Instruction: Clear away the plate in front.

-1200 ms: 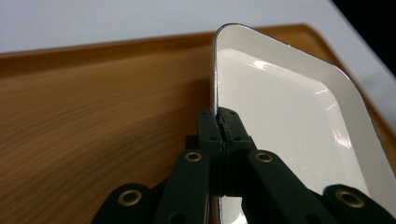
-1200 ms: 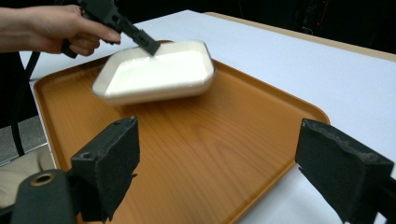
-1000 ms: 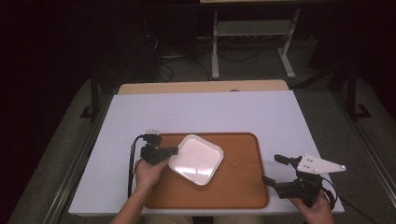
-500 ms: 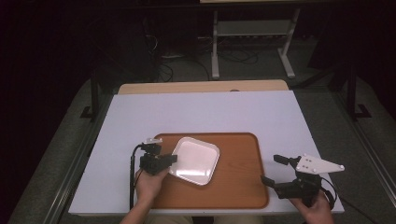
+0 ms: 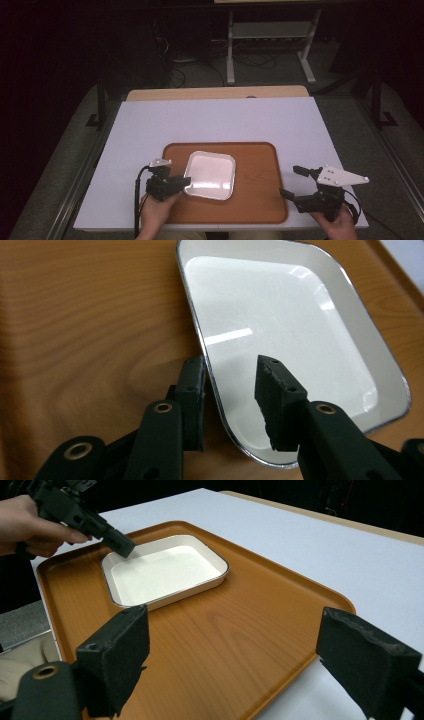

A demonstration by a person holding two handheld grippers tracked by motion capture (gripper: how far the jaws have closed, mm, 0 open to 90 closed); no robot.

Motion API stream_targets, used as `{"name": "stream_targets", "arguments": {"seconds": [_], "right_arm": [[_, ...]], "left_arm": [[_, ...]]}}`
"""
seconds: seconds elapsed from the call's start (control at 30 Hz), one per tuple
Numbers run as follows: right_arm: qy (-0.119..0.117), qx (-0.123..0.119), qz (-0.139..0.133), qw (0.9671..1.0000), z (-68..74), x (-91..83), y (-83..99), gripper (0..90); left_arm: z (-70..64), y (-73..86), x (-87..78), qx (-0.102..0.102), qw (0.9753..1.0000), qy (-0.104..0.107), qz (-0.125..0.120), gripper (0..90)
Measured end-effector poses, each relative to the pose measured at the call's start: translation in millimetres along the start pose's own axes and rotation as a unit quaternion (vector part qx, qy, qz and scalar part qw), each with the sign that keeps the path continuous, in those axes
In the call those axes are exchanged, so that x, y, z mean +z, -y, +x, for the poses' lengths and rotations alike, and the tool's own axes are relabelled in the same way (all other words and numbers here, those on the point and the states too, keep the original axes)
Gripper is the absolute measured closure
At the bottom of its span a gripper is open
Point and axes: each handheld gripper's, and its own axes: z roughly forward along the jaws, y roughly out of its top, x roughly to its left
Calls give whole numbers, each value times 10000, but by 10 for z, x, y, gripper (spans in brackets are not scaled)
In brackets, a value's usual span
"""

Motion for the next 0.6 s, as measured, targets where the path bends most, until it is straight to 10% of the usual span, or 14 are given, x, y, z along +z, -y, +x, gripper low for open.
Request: {"name": "stream_targets", "arguments": {"seconds": [0.6], "right_arm": [[0,-10,5,10000,-1,0,1,131]], "left_arm": [[-135,95,21,242,9996,109,61,653]]}}
